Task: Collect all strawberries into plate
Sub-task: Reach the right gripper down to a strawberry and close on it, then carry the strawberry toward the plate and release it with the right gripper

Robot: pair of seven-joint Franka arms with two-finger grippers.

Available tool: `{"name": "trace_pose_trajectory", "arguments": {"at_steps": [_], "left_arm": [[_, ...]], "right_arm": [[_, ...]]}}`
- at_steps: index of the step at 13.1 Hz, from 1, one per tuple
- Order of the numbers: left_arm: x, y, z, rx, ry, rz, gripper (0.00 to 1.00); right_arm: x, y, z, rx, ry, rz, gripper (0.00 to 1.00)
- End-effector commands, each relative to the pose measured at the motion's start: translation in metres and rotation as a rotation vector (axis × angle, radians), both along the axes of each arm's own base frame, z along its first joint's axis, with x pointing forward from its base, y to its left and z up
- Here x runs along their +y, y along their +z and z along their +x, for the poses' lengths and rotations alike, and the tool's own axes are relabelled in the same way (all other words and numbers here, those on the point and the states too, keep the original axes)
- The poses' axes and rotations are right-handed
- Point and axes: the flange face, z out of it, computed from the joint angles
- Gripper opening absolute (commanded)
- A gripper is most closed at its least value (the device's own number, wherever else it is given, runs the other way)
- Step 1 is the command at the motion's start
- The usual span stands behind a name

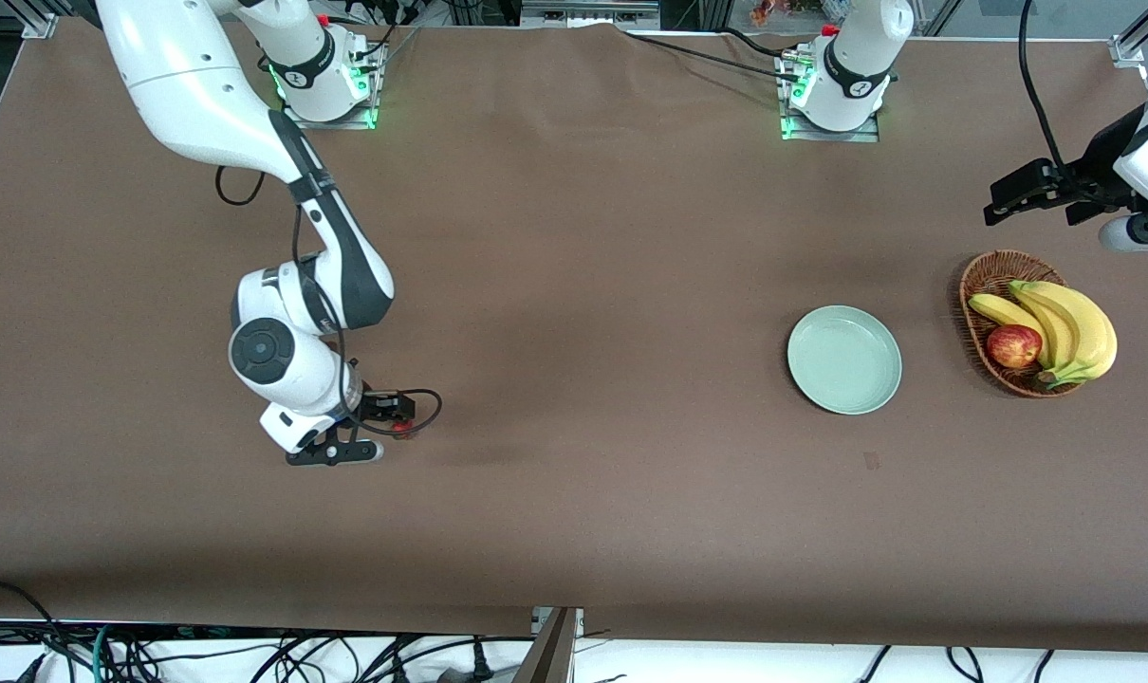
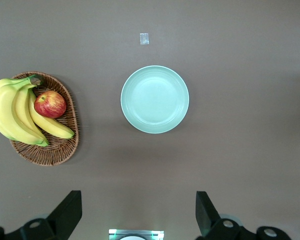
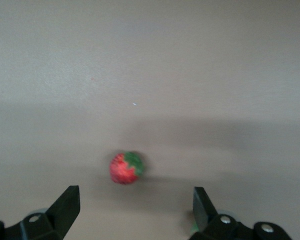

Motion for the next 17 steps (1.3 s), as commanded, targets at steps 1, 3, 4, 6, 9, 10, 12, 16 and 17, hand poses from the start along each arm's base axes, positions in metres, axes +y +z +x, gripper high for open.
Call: {"name": "trace_pose_trajectory", "arguments": {"at_steps": [1,3,4,6,9,10,12,16,17], "left_arm": [[0.0,0.004,0.002,0.005,-0.006,0.017,1.0],[0.0,0.004,0.002,0.005,-0.006,0.017,1.0],[0.0,0.004,0.002,0.004,-0.008,0.017,1.0],[0.0,0.004,0.002,0.005,-0.012,0.016,1.0],[-0.002,0.004,0.002,0.007,-0.012,0.017,1.0],[-0.003,0.004,0.002,0.008,-0.014,0.017,1.0],[-0.004,0.004,0.002,0.01,-0.016,0.017,1.0],[-0.011,0.003,-0.001,0.022,-0.028,0.017,1.0],[-0.011,0.003,-0.001,0.022,-0.028,0.017,1.0]], "right_arm": [[0.01,-0.013,-0.002,-0.035,-0.028,0.019,1.0],[0.01,-0.022,-0.002,-0.043,-0.028,0.023,1.0],[0.011,-0.025,-0.002,-0.044,-0.028,0.026,1.0],[0.009,-0.028,0.0,-0.067,-0.03,0.032,1.0],[0.009,-0.036,0.0,-0.065,-0.032,0.034,0.98],[0.008,-0.04,-0.001,-0.063,-0.032,0.032,0.83],[0.008,-0.041,-0.001,-0.062,-0.032,0.031,0.57],[0.005,-0.043,-0.002,-0.056,-0.03,0.028,0.22],[0.006,-0.043,-0.002,-0.056,-0.026,0.029,0.12]]}}
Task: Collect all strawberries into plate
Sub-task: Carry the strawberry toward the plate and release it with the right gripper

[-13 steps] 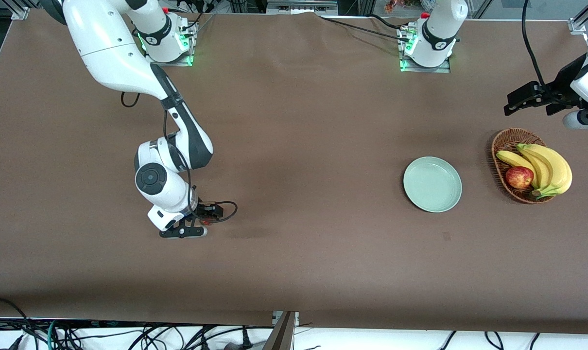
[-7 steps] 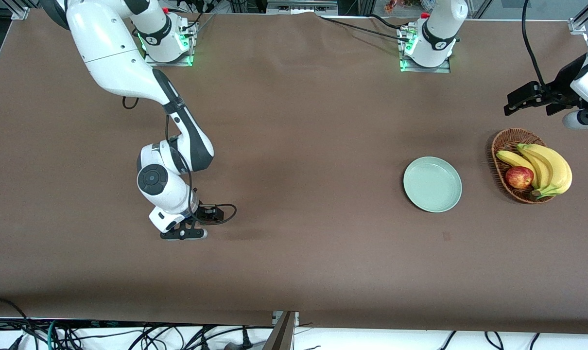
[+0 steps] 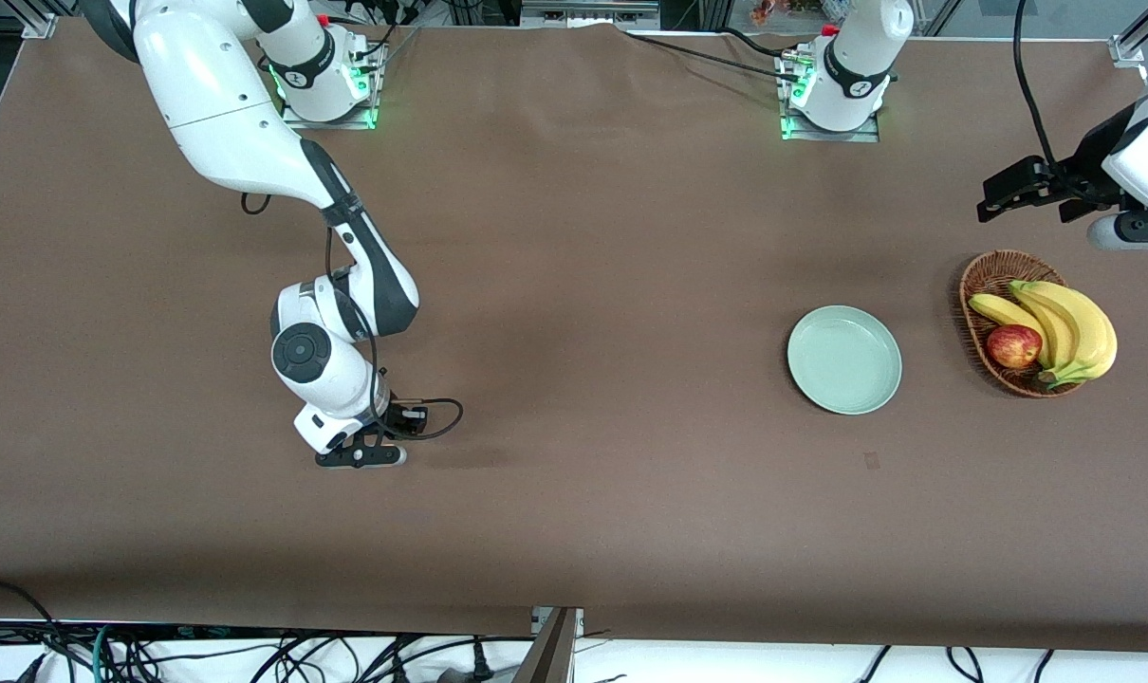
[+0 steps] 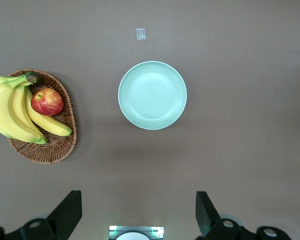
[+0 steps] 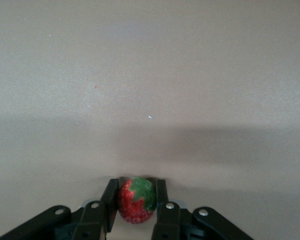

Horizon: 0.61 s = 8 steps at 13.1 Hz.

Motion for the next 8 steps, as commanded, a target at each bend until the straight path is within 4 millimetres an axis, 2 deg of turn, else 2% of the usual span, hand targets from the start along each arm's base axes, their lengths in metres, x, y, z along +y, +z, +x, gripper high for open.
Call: {"name": "trace_pose_trajectory", "arguments": {"at_steps": [1,3,5,8], "left_arm": [[-0.003,0.004,0.001,0.008,-0.013,0.017,1.0],[-0.003,0.004,0.002,0.007,-0.015,0.017,1.0],[-0.001,0.005,0.0,0.007,-0.01,0.017,1.0],[-0.009,0.003,-0.001,0.02,-0.026,0.017,1.0]], "right_arm": [[-0.002,0.0,-0.001,-0.004,-0.006,0.006,0.06],[0.016,0.008,-0.004,-0.014,0.012,0.014,0.05],[0.075,0.026,-0.016,-0.035,-0.056,0.061,0.05],[0.171,0.037,-0.048,-0.053,-0.191,0.129,0.05]]}}
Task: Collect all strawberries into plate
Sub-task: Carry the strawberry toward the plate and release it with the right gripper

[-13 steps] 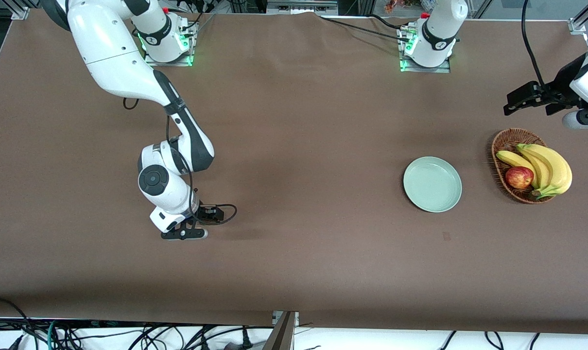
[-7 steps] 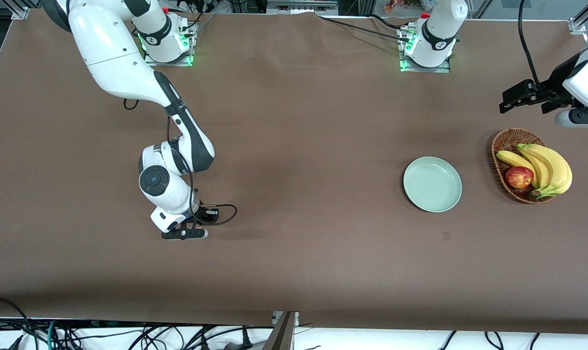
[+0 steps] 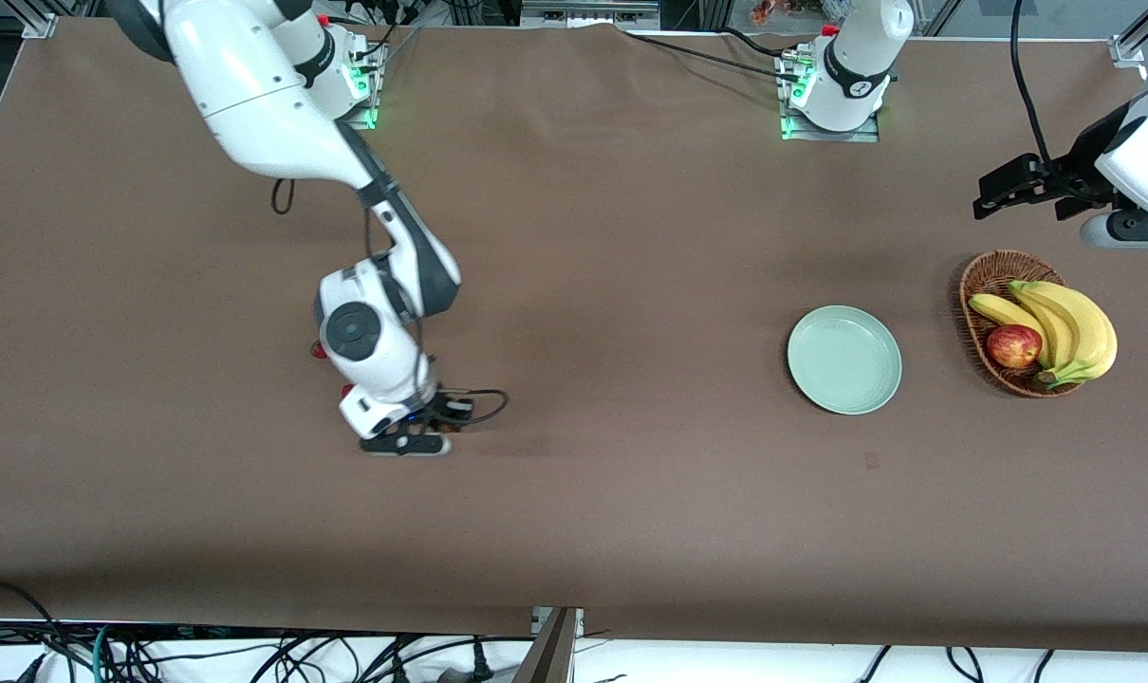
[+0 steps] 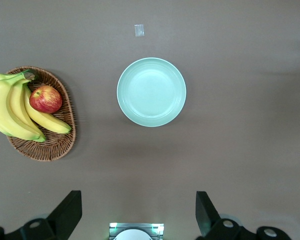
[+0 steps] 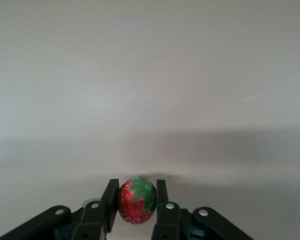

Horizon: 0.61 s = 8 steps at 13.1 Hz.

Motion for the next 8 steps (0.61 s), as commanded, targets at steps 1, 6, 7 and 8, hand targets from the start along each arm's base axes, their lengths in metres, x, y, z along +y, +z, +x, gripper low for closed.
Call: {"name": "trace_pose_trajectory", "arguments": {"at_steps": [1,6,7,8], "left_arm": [[-0.002,0.005,0.001,0.002,-0.024,0.015,1.0],[-0.002,0.005,0.005,-0.011,-0.018,-0.008,1.0],[-0.003,0.007,0.006,-0.026,-0.019,-0.011,1.0],[-0.006,0.007,0.006,-0.028,-0.026,-0.01,1.0]], "right_arm": [[0.08,0.01,-0.029,-0.031,-0.059,0.061,0.06],[0.193,0.002,-0.101,-0.099,-0.06,0.201,0.06],[0.211,0.001,-0.11,-0.096,-0.084,0.224,0.06],[0.23,0.001,-0.117,-0.098,-0.109,0.256,0.07]]}}
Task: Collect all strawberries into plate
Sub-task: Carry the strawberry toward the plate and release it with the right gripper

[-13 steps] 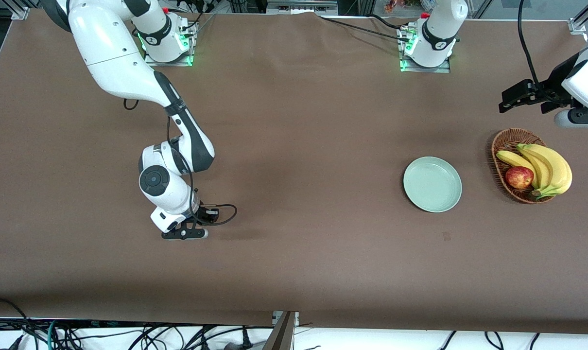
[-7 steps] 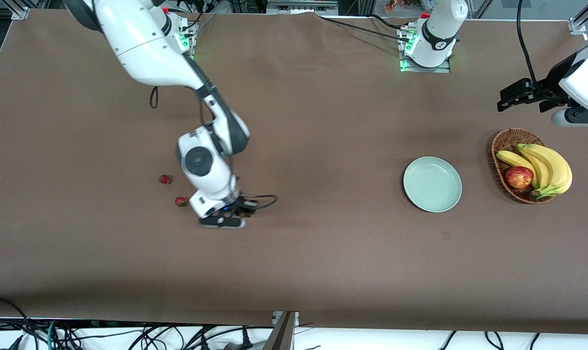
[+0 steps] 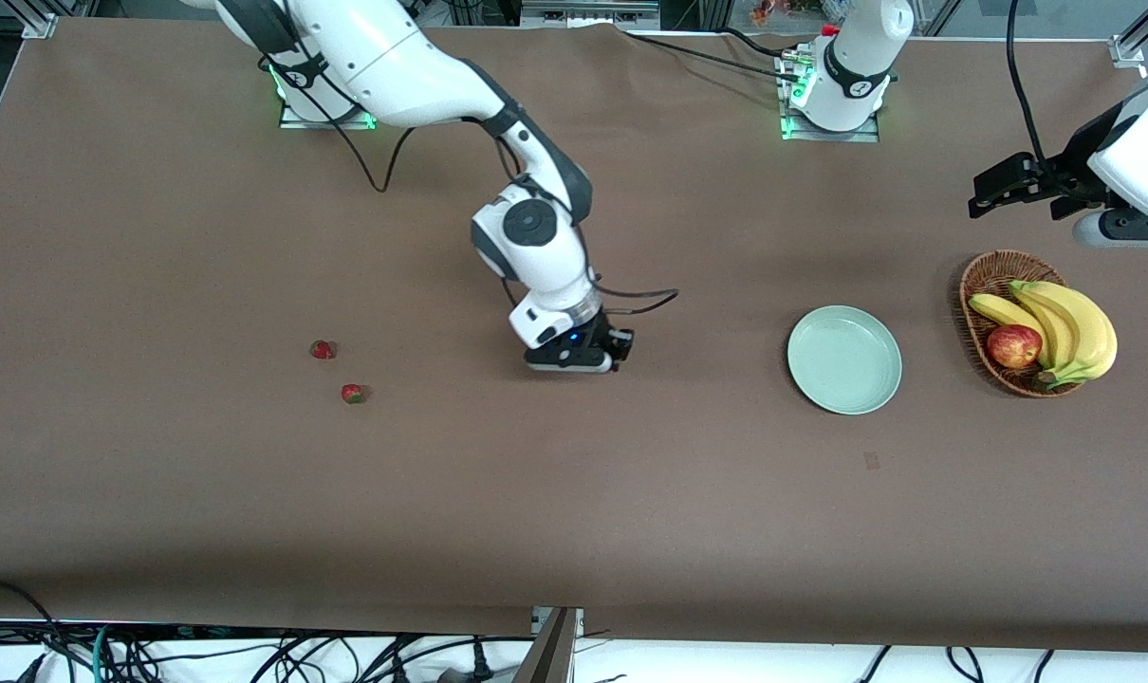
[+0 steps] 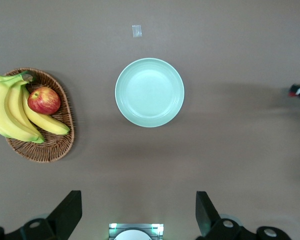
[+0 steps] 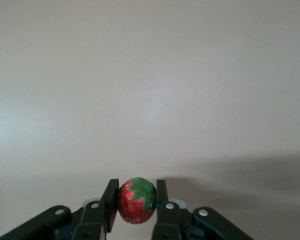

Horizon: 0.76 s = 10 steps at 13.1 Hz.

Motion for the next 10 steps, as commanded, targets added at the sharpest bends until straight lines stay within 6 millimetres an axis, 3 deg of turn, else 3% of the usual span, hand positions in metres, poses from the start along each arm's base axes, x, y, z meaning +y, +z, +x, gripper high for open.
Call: {"name": "trace_pose_trajectory", "arguments": {"at_steps": [1,3,5,6,7,8,10], "left_arm": [[-0.004,0.005,0.005,-0.012,-0.022,-0.008,1.0],[-0.006,0.005,0.004,-0.011,-0.026,-0.008,1.0],[-0.016,0.003,0.003,-0.002,-0.043,-0.002,1.0],[-0.018,0.001,0.002,0.01,-0.048,0.0,1.0],[-0.018,0.002,0.003,0.008,-0.047,0.001,1.0],[-0.018,0.002,0.003,0.008,-0.041,-0.001,1.0],[-0.036,-0.004,0.002,0.018,-0.073,0.003,1.0]], "right_arm": [[0.047,-0.006,-0.01,-0.022,-0.045,0.078,0.07],[0.075,-0.023,-0.032,-0.034,-0.009,0.099,0.07],[0.085,-0.039,-0.047,-0.05,0.013,0.121,0.07],[0.087,-0.042,-0.049,-0.054,0.016,0.128,0.13],[0.086,-0.038,-0.047,-0.059,0.02,0.128,0.74],[0.082,-0.033,-0.04,-0.064,0.016,0.126,1.0],[0.065,-0.013,-0.016,-0.066,-0.012,0.115,1.0]]}}
